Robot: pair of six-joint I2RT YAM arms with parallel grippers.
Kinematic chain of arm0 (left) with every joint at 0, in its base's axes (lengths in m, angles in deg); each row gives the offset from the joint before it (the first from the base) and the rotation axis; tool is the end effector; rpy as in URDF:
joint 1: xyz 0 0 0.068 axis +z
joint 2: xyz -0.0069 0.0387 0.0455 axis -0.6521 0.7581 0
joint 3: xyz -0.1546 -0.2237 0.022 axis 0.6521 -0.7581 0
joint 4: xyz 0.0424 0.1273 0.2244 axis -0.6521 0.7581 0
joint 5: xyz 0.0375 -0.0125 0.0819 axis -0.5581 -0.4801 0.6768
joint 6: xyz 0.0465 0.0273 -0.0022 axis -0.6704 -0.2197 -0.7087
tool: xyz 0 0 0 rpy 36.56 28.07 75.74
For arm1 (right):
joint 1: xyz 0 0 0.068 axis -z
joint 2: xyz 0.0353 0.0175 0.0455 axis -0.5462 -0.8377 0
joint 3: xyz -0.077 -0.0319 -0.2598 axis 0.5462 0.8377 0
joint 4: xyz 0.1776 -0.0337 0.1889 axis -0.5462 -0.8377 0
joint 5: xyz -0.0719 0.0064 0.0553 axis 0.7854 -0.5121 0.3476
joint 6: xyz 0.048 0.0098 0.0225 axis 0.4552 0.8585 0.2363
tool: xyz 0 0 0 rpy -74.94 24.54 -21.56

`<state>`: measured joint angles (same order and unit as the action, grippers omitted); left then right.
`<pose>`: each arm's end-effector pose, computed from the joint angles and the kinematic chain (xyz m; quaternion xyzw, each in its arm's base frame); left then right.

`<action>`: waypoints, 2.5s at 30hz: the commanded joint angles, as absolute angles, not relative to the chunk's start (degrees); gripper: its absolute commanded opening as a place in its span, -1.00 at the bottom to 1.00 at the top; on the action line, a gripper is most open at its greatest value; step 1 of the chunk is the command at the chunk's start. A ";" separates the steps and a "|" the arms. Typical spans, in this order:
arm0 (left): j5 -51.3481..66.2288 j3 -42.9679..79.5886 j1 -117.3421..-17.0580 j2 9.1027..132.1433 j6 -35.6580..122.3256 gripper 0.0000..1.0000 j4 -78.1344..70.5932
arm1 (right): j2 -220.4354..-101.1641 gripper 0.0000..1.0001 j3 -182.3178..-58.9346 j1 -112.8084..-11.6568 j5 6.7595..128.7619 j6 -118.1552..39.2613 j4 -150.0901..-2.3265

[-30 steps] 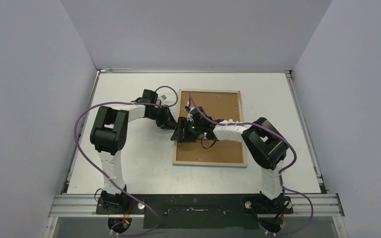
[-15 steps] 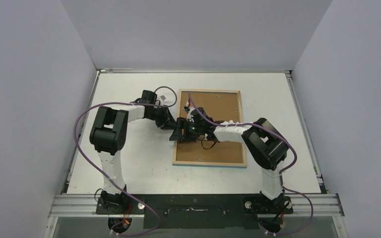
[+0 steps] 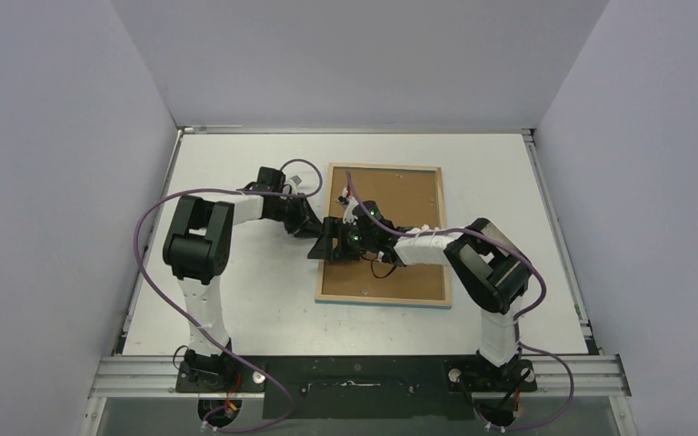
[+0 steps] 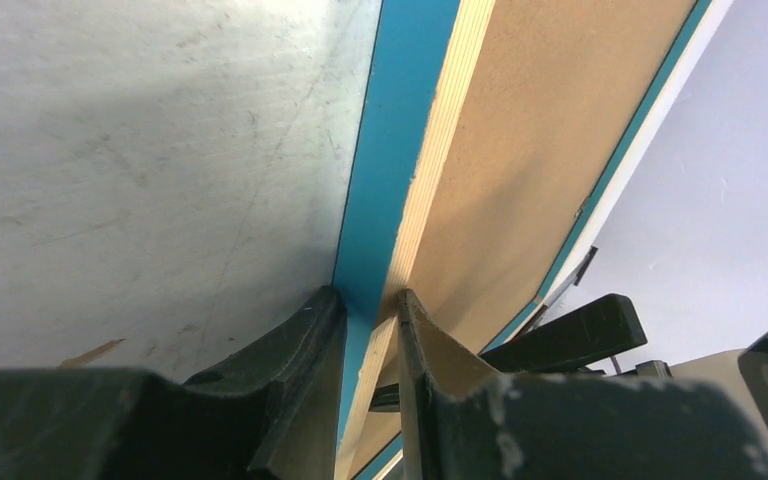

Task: Put the photo into the frame
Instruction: Install the photo frame at the center of the board, then adjust the photo frame at the center of the board, then install the photo frame at the center of the board.

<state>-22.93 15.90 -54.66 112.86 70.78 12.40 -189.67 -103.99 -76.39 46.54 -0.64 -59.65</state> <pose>0.3820 -0.1179 0.1160 -0.1205 0.9111 -0.3892 0.0616 0.2774 0.2848 0.1489 -0.0975 0.8612 0.4710 0.1644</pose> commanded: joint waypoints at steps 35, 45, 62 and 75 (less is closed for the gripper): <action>-15.11 16.71 -59.61 112.91 69.03 -0.36 15.15 | -197.85 0.09 -124.16 -64.57 53.90 -3.43 -71.76; -13.12 16.91 -58.41 116.11 67.17 -0.66 18.51 | -202.67 -0.01 -125.94 -64.98 49.46 -3.43 -72.58; -14.63 17.05 -57.66 117.86 67.62 -0.75 17.41 | -201.44 -0.06 -122.97 -65.45 42.96 0.64 -69.99; -14.44 16.91 -57.61 118.09 68.10 -0.76 16.71 | -198.28 0.04 -120.53 -65.93 45.24 2.81 -73.31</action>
<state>-23.74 18.08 -57.89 114.17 70.34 15.24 -201.01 -122.33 -63.96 48.33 0.76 -69.61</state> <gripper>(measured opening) 0.207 0.522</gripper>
